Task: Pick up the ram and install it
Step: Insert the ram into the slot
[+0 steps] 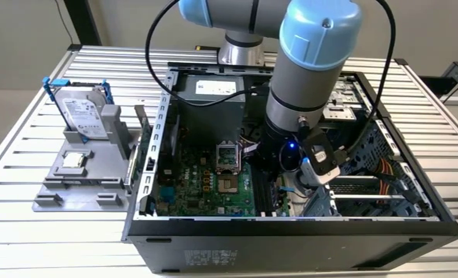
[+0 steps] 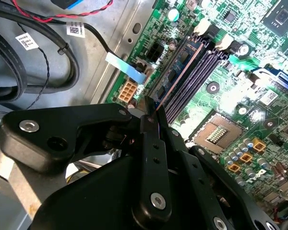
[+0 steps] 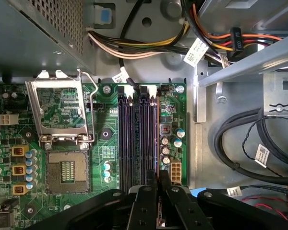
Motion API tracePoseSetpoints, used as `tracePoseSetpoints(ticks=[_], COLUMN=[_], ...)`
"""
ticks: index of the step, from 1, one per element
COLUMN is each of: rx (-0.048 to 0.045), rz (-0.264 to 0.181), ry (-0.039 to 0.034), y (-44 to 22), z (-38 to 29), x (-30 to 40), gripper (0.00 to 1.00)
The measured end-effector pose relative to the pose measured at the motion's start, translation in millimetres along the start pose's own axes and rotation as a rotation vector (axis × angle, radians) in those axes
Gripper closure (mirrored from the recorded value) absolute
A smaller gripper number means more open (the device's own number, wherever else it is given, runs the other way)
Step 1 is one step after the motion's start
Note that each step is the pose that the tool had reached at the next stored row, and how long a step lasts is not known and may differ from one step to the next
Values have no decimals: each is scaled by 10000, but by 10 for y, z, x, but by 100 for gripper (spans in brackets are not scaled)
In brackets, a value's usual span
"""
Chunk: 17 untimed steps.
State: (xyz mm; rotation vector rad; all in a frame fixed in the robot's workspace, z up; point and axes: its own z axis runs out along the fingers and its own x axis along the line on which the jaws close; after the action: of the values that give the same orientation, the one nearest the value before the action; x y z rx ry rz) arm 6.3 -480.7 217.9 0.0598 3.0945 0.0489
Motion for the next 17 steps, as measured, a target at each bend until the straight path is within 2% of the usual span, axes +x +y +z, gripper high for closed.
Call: tracePoseSetpoints(ticks=[17], rx=[0], rz=[-1], ry=[1], y=[-2], z=[-14], x=[4], gripper=[100])
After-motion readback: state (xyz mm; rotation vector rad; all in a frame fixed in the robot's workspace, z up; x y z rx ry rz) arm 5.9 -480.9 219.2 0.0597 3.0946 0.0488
